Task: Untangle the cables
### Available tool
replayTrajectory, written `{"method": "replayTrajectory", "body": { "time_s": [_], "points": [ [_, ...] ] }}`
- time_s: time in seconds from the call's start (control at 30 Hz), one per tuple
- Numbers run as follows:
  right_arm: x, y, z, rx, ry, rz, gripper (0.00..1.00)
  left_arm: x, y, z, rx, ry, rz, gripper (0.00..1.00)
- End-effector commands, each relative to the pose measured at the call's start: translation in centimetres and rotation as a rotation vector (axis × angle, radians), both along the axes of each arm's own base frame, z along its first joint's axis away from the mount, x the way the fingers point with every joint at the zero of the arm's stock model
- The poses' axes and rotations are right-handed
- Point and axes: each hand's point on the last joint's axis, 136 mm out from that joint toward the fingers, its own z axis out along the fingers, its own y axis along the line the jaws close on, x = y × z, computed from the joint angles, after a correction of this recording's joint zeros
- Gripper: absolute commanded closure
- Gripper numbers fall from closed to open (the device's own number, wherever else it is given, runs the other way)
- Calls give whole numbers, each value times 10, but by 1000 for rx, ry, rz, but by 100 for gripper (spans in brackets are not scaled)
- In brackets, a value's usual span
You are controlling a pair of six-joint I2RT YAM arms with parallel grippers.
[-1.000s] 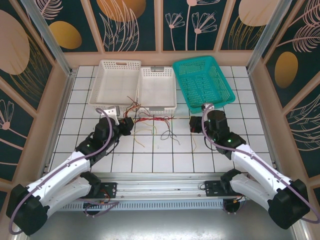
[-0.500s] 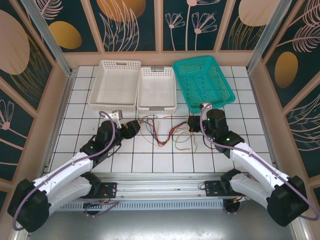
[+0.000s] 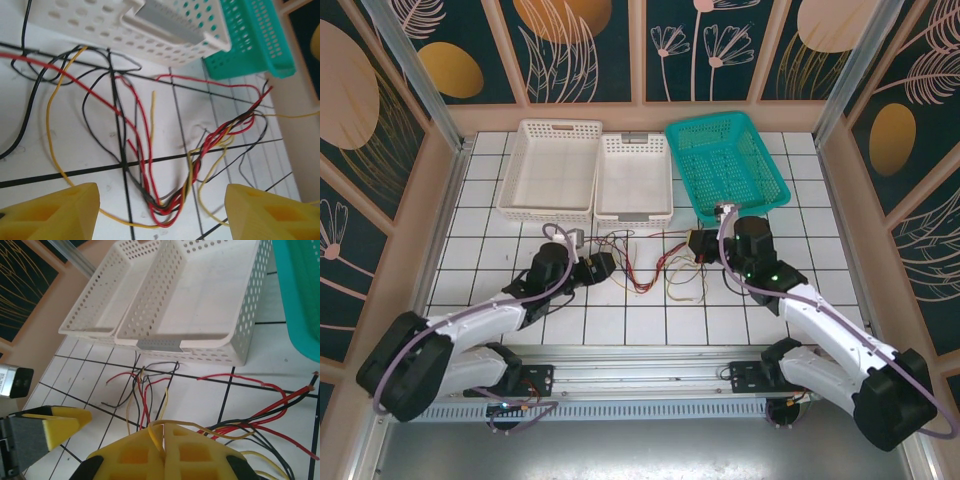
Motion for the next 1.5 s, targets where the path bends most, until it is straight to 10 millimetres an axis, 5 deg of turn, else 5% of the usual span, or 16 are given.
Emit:
{"method": "replayTrajectory", "body": {
  "time_s": [0.0,0.43,0.63,0.83,1.1,1.23,1.47],
  "points": [
    [5,2,-1,-7,11,-4,100,7,-27,13,-23,-36,-60,34],
    [4,-2,-2,-18,5,-23,100,17,-74,-37,178,88,-133,42],
    [4,-6,-3,-31,2,-36,100,21,-54,-64,361,173,-74,45],
    [5,-8,-4,-40,-3,-45,100,21,-34,-68,481,205,-27,43],
    [6,-7,-1,-30,-4,-46,100,20,-48,-91,531,243,-67,46],
    [4,-9,-2,-33,-4,-50,100,20,-51,-100,530,251,-77,59],
    [6,-14,-9,-50,19,-81,100,17,-48,-107,544,257,-79,100]
  ]
}}
